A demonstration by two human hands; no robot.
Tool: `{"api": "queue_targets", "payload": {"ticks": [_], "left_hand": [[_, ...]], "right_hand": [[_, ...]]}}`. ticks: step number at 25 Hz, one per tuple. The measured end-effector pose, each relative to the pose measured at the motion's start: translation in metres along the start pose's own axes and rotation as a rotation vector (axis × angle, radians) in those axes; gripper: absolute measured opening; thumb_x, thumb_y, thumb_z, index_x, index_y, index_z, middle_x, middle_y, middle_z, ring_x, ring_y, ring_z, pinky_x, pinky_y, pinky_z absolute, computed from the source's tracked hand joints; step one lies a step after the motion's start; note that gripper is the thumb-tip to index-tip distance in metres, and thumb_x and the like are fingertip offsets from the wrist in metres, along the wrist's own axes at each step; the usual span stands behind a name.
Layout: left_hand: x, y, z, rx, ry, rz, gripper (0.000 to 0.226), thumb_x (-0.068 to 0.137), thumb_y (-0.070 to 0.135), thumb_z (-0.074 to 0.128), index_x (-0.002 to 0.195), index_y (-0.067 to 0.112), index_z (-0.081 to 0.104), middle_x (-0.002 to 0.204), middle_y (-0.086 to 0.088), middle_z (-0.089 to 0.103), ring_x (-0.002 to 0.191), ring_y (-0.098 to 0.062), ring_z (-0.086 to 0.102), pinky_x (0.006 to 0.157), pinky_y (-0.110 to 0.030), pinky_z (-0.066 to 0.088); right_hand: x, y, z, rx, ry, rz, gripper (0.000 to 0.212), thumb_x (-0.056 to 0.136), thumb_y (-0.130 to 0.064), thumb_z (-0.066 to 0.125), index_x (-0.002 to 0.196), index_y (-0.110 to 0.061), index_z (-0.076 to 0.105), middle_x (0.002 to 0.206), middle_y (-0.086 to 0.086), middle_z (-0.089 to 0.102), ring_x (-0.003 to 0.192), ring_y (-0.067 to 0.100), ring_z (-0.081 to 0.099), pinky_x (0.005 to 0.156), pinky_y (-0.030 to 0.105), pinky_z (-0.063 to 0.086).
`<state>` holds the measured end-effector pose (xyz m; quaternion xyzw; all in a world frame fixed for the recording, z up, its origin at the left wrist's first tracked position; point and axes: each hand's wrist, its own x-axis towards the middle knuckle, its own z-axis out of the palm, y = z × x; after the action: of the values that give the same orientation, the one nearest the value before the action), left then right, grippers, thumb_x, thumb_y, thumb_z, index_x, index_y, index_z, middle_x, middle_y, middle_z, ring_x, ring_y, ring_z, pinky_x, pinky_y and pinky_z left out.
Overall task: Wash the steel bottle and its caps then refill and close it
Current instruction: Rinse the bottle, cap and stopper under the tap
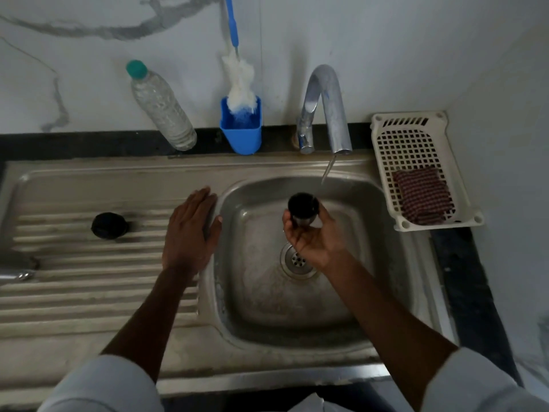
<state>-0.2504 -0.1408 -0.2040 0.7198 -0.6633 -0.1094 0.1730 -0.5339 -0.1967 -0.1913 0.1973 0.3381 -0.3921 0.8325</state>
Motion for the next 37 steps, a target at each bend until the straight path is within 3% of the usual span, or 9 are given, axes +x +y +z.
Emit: {"api": "queue_targets", "payload": {"ticks": [11, 17, 20, 22, 25, 27, 31, 33, 37], "left_hand": [[-0.001, -0.001, 0.0, 0.013, -0.024, -0.01, 0.058, 0.103, 0.046, 0.044, 0.154, 0.018, 0.05, 0.166, -0.001, 0.039, 0.155, -0.021, 0.033, 0.125, -0.044, 0.029], [0.001, -0.002, 0.002, 0.018, -0.032, -0.012, 0.059, 0.103, 0.047, 0.043, 0.155, 0.019, 0.048, 0.167, -0.001, 0.037, 0.155, -0.02, 0.033, 0.125, -0.045, 0.03], [0.001, -0.003, 0.002, 0.01, -0.023, -0.003, 0.058, 0.103, 0.045, 0.045, 0.154, 0.018, 0.049, 0.166, -0.001, 0.039, 0.154, -0.021, 0.035, 0.125, -0.044, 0.03], [0.001, -0.003, 0.002, 0.007, -0.024, -0.004, 0.058, 0.103, 0.045, 0.045, 0.154, 0.018, 0.049, 0.166, -0.001, 0.039, 0.154, -0.02, 0.034, 0.125, -0.045, 0.03], [0.001, -0.003, 0.002, 0.002, -0.026, -0.004, 0.058, 0.103, 0.045, 0.045, 0.154, 0.019, 0.048, 0.167, 0.0, 0.038, 0.155, -0.019, 0.033, 0.125, -0.046, 0.031], [0.001, -0.002, 0.002, 0.001, -0.023, -0.001, 0.057, 0.103, 0.044, 0.047, 0.154, 0.019, 0.049, 0.166, -0.001, 0.039, 0.154, -0.019, 0.034, 0.124, -0.046, 0.032], [0.001, -0.003, 0.002, -0.002, -0.024, -0.004, 0.057, 0.102, 0.043, 0.048, 0.154, 0.019, 0.05, 0.166, 0.0, 0.039, 0.155, -0.019, 0.034, 0.125, -0.045, 0.031], [0.001, -0.002, 0.001, -0.008, -0.026, -0.011, 0.058, 0.102, 0.044, 0.047, 0.154, 0.019, 0.049, 0.167, 0.0, 0.038, 0.155, -0.018, 0.033, 0.126, -0.043, 0.029], [0.0, -0.001, 0.0, -0.005, -0.027, -0.018, 0.059, 0.102, 0.046, 0.044, 0.155, 0.02, 0.048, 0.167, 0.001, 0.037, 0.155, -0.018, 0.031, 0.126, -0.039, 0.026]], "right_hand": [[0.012, -0.009, -0.005, 0.04, 0.014, 0.004, 0.059, 0.093, -0.041, 0.071, 0.125, 0.008, 0.058, 0.104, 0.027, 0.07, 0.082, 0.036, 0.073, 0.066, 0.04, 0.063], [0.005, -0.004, -0.012, -0.166, 0.171, -0.088, 0.05, 0.093, -0.041, 0.072, 0.124, -0.003, 0.062, 0.115, 0.032, 0.067, 0.09, 0.041, 0.074, 0.066, 0.042, 0.065], [0.007, -0.011, -0.004, -0.397, 0.238, -0.306, 0.025, 0.093, -0.02, 0.074, 0.115, -0.018, 0.064, 0.111, 0.015, 0.07, 0.09, 0.029, 0.071, 0.069, 0.034, 0.06], [0.003, -0.009, 0.001, -0.779, 0.228, -0.532, 0.042, 0.083, 0.001, 0.078, 0.116, -0.021, 0.065, 0.11, 0.003, 0.071, 0.097, 0.019, 0.069, 0.073, 0.025, 0.057], [-0.006, -0.013, 0.0, -1.382, 0.19, -0.863, 0.071, 0.068, 0.012, 0.082, 0.128, -0.021, 0.065, 0.127, -0.003, 0.067, 0.113, 0.01, 0.065, 0.082, 0.016, 0.056], [-0.008, -0.013, 0.0, -1.372, 0.087, -0.902, 0.07, 0.071, 0.01, 0.081, 0.13, -0.022, 0.064, 0.129, -0.001, 0.067, 0.116, 0.013, 0.065, 0.089, 0.023, 0.057], [-0.008, -0.003, 0.015, -0.737, 0.065, -0.582, 0.027, 0.093, -0.016, 0.071, 0.12, -0.016, 0.068, 0.116, 0.008, 0.074, 0.114, 0.029, 0.068, 0.086, 0.034, 0.057], [-0.01, -0.005, 0.012, -0.848, 0.117, -0.568, 0.031, 0.09, -0.019, 0.076, 0.121, -0.019, 0.068, 0.123, 0.013, 0.071, 0.11, 0.028, 0.07, 0.082, 0.033, 0.059], [-0.008, -0.02, 0.0, -1.407, 0.152, -0.922, 0.066, 0.068, 0.003, 0.088, 0.124, -0.026, 0.067, 0.13, 0.005, 0.062, 0.114, 0.016, 0.064, 0.083, 0.021, 0.057]]}}
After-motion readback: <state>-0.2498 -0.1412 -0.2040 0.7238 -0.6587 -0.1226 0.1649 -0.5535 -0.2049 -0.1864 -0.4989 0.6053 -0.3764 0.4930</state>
